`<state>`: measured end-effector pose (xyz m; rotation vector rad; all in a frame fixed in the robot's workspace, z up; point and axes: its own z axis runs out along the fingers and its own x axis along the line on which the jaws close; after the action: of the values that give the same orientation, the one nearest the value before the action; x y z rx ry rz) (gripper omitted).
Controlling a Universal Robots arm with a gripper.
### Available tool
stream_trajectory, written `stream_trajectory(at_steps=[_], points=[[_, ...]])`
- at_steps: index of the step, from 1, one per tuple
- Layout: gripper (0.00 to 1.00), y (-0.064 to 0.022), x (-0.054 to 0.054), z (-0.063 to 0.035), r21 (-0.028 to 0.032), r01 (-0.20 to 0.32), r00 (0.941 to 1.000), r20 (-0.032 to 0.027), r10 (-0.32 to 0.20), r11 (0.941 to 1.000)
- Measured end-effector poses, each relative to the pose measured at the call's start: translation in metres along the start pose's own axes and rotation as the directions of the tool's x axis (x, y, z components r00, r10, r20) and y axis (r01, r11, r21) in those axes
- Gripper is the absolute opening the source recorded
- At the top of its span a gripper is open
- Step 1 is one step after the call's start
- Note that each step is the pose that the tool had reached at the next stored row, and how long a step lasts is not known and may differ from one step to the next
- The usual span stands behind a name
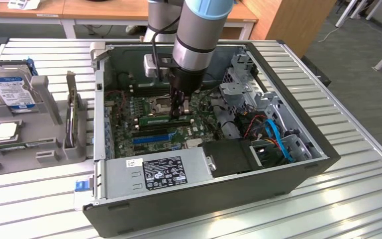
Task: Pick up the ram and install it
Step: 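Insert the ram into the slot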
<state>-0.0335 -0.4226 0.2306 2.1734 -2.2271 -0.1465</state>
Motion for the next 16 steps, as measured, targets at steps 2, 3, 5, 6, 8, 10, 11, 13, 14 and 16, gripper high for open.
stream_trajectory(at_steps=[2, 3, 5, 6, 8, 10, 11, 13, 14, 16], points=[[0.12, -0.0001, 0.0, 0.0, 0.0, 0.0, 1.0, 0.0, 0.0, 1.0], [0.12, -0.0003, 0.0, 0.0, 0.0, 0.0, 1.0, -0.0001, 0.0, 1.0], [0.12, -0.0007, 0.0, -0.0001, 0.0, 0.0, 1.0, -0.0001, 0.0, 1.0], [0.12, -0.0007, 0.0, -0.0001, 0.0, 0.0, 1.0, 0.0, 0.0, 1.0], [0.12, -0.0008, -0.0001, -0.0001, 0.0, 0.0, 1.0, 0.0, 0.0, 1.0], [0.12, -0.0008, -0.0003, -0.0001, 0.0, 0.0, 1.0, -0.0001, 0.0, 1.0], [0.12, -0.0008, -0.0003, -0.0001, 0.0, 0.0, 1.0, -0.0002, 0.0, 1.0], [0.12, -0.0008, -0.0003, 0.0002, 0.0, 0.0, 1.0, -0.0001, 0.0, 1.0], [0.12, -0.0008, -0.0003, 0.0003, 0.0, 0.0, 1.0, -0.0001, 0.0, 1.0], [0.12, -0.0008, -0.0003, 0.0003, 0.0, 0.0, 1.0, -0.0001, 0.0, 1.0]])
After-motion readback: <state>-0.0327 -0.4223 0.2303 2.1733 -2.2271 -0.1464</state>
